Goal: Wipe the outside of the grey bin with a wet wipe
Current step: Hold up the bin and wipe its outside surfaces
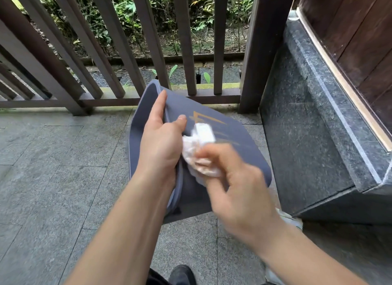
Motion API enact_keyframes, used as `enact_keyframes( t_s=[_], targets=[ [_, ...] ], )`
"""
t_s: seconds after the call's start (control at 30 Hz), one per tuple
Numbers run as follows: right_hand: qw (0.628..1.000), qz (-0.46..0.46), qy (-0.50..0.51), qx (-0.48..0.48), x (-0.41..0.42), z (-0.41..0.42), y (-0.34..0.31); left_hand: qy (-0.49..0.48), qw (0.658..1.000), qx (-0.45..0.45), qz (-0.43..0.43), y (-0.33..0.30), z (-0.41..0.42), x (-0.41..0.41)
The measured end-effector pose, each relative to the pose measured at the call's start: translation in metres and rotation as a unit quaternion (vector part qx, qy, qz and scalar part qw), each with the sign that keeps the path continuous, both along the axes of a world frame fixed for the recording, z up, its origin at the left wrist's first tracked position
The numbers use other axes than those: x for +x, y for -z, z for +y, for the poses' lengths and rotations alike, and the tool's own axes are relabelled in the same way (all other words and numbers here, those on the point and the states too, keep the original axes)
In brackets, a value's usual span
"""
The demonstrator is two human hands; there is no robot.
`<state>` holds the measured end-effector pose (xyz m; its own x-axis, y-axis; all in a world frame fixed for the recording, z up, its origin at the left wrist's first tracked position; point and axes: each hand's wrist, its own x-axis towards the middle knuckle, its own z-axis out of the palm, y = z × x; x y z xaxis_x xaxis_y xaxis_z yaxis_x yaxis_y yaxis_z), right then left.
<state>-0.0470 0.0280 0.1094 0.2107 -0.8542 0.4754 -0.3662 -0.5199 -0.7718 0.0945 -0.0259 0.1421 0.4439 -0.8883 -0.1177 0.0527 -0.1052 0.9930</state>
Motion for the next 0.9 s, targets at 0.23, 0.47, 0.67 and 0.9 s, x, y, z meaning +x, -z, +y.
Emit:
enact_keyframes(
  t_s=[0.23, 0.47, 0.67, 0.9],
  targets=[
    [0.991, 0.114, -0.061, -0.044, 0.006, -0.008, 0.01, 0.019, 1.0, -0.014, 0.019, -0.002, 0.003, 0.011],
    [0.953, 0.178, 0.141, 0.202, -0.058, -0.07, 0.042, 0.03, 0.998, -0.044, 0.024, -0.004, 0.006, 0.014],
    [0.917, 0.175, 0.169, 0.317, -0.062, -0.08, 0.047, 0.067, 0.996, -0.052, 0.035, -0.003, 0.004, 0.007],
    [0.989, 0.037, -0.131, 0.065, 0.021, -0.009, 0.009, 0.061, 0.998, -0.019, 0.002, 0.004, 0.003, 0.002]
  ],
)
